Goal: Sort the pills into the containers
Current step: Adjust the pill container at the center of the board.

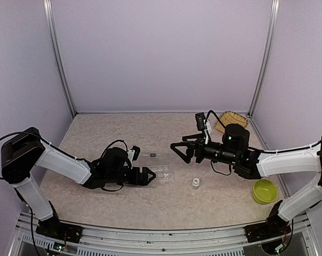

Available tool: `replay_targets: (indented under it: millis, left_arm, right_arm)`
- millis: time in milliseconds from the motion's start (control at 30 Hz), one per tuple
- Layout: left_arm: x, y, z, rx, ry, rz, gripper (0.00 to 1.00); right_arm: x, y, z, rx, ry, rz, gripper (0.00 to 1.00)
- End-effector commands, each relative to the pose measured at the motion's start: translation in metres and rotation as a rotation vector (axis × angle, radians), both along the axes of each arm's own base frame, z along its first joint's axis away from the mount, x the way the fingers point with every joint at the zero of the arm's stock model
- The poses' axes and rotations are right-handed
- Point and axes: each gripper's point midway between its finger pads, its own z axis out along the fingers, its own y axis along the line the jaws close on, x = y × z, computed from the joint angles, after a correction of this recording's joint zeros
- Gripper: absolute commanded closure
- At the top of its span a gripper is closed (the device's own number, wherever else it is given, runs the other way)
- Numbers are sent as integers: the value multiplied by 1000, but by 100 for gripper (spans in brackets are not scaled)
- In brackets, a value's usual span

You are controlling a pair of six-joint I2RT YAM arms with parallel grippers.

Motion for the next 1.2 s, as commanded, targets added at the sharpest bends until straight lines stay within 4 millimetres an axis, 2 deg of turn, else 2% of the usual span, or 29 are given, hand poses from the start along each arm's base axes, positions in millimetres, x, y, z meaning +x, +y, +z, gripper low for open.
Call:
replay_targets:
  millis: [0,267,400,633,833,1000,1167]
  left_arm:
    - [-5,-31,9,-66,-2,-70,4]
    - [-17,-75,16,-104,7,-165,3]
    - [-27,-91,25,-131,1,-217,1]
    - [-38,-101,52,-175,-54,-283,1]
    - [-35,-111,74,-91,-175,-336,1]
    - [-38,-136,80,-27,-246,-409,1]
    - [-37,-154,71,13,-245,-452,5]
  right_arm:
    - [3,-13,1,-3,-6,-38,0]
    - [6,-31,1,-36,-34,-95,0]
    - [8,-44,-5,-75,-27,-149,0]
    - [7,-66,-24,-127,5,-221,0]
    - [13,-95,-27,-143,26,-336,0]
    - [25,-126,-26,-155,49,-477,0]
    - [28,-141,-26,-168,54,-530,0]
